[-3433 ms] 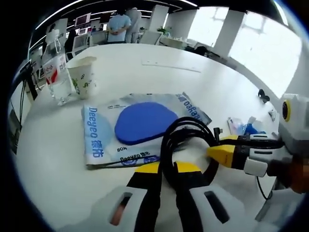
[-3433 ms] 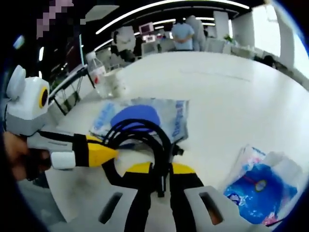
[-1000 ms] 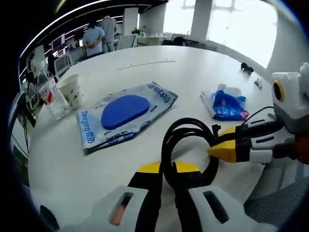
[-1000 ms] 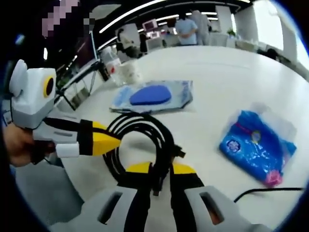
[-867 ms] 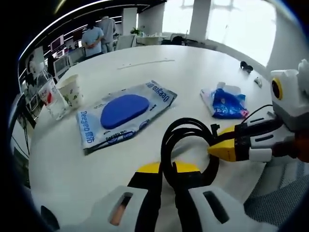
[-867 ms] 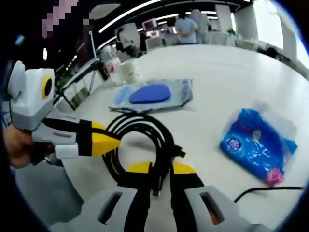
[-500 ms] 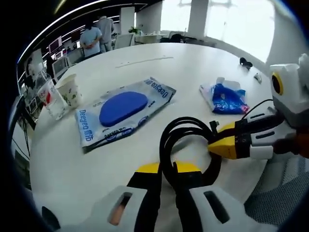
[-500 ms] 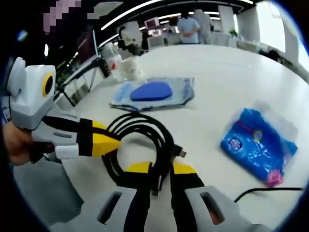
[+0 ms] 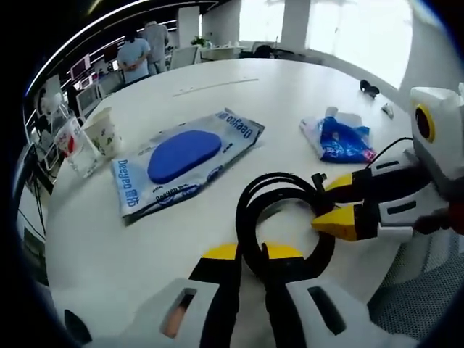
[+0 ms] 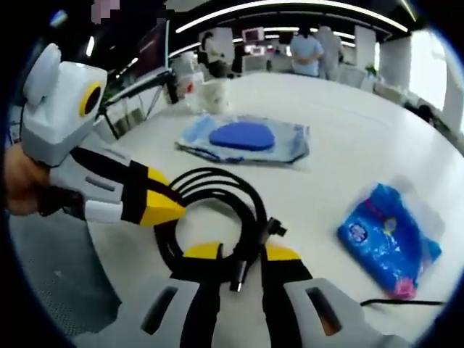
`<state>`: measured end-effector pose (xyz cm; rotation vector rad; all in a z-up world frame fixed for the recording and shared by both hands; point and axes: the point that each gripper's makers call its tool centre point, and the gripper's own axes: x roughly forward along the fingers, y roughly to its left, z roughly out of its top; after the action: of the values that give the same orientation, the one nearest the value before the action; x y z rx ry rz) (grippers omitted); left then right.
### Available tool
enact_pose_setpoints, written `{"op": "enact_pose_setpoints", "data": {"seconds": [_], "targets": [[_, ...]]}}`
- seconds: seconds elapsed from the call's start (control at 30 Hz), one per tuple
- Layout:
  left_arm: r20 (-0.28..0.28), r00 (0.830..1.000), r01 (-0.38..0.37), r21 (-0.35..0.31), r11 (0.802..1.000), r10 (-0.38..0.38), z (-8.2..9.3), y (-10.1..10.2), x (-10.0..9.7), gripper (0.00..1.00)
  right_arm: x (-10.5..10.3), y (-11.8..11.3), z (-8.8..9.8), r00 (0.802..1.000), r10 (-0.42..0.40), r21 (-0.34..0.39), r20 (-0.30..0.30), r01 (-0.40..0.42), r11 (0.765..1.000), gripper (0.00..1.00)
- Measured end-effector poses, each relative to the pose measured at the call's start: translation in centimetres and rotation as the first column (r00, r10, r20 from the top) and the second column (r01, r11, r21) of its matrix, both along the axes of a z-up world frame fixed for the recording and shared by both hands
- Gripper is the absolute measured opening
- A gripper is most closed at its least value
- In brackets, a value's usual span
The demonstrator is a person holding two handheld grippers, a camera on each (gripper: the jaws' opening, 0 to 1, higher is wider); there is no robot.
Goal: Arrange the tabletop items into an orderly group along one side of the table until the central work area is clear of visible clutter.
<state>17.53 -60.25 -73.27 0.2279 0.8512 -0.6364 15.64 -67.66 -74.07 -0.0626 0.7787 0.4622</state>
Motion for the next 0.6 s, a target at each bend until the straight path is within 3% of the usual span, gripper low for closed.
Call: {"op": "enact_pose_setpoints", "data": {"seconds": [0.27,0.6], "targets": [[0.014,1.0,-0.001,-0.009,1.0,0.001,0.6,0.2,0.3,0.1,0.1,-0.2,0.2,0.998,0.046,-0.052,0.041,-0.044,0.998,0.26],[0.04,0.997,-0.062,-0.086,0.994,0.066,2.9,0.9,2.4,0.1,1.2,0.3,2.2,0.994,0.04,-0.01,0.103,-0.039,0.999,0.31]]}}
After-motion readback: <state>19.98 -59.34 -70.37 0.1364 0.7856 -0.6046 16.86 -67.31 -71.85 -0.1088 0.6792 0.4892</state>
